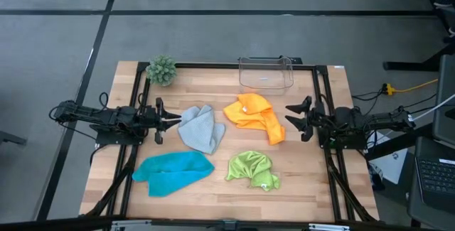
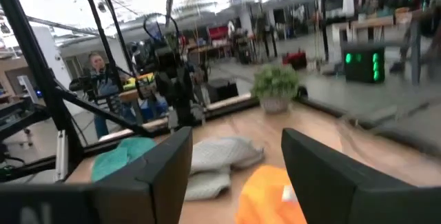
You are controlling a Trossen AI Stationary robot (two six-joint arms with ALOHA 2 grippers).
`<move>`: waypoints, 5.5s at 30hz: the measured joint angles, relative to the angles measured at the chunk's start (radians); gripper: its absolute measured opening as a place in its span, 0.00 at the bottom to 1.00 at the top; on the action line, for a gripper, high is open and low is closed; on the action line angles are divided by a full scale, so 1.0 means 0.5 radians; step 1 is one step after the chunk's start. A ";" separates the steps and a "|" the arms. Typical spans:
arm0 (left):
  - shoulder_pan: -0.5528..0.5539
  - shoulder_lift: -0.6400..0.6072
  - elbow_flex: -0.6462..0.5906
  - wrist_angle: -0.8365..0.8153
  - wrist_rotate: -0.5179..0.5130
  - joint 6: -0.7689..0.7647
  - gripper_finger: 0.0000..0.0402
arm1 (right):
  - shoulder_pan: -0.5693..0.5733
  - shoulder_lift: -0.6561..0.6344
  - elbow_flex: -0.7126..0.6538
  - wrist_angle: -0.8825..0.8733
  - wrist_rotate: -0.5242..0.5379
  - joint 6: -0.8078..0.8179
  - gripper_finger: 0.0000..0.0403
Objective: Fold microfiber towels
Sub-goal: Fold the orange microfiber cloth
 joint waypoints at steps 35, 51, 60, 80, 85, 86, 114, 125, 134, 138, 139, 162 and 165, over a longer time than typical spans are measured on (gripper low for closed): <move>0.001 0.000 0.000 0.015 -0.354 0.192 0.17 | 0.000 -0.002 0.000 -0.084 0.000 -0.027 0.56; 0.000 0.416 0.263 0.555 -0.105 -0.033 0.17 | 0.000 0.593 0.821 -0.750 -0.069 -0.190 0.56; -0.002 1.320 0.669 0.566 -0.102 -0.149 0.17 | 0.000 1.308 1.102 -1.017 -0.068 0.053 0.56; -0.003 1.982 1.098 0.515 -0.174 -0.151 0.17 | 0.157 2.265 1.106 -1.262 -0.306 0.542 0.56; -0.003 1.982 1.098 0.515 -0.174 -0.151 0.17 | 0.173 2.328 1.103 -1.152 -0.185 0.689 0.56; -0.003 1.982 1.098 0.515 -0.174 -0.150 0.17 | 0.173 2.334 1.103 -1.142 -0.146 0.720 0.56; 0.016 1.981 1.098 0.521 -0.175 0.276 0.17 | 0.173 2.627 1.108 -1.246 -0.035 0.772 0.42; 0.016 1.981 1.098 0.522 -0.175 0.274 0.17 | 0.202 2.631 1.391 -1.252 -0.172 0.476 0.03; 0.016 1.981 1.098 0.521 -0.174 0.274 0.17 | 0.306 2.629 1.976 -1.550 -0.162 0.241 0.02; 0.015 1.981 1.098 0.521 -0.174 0.274 0.17 | 0.345 2.628 2.189 -1.585 -0.163 0.191 0.02; 0.016 1.981 1.098 0.521 -0.174 0.273 0.17 | 0.351 2.628 2.230 -1.586 -0.163 0.190 0.02; 0.015 2.101 1.098 0.831 0.116 0.273 0.17 | 0.355 2.628 2.444 -1.386 -0.176 -0.173 0.02; 0.020 2.238 1.098 1.110 0.176 0.342 0.17 | 0.355 2.628 2.444 -1.304 -0.183 -0.288 0.02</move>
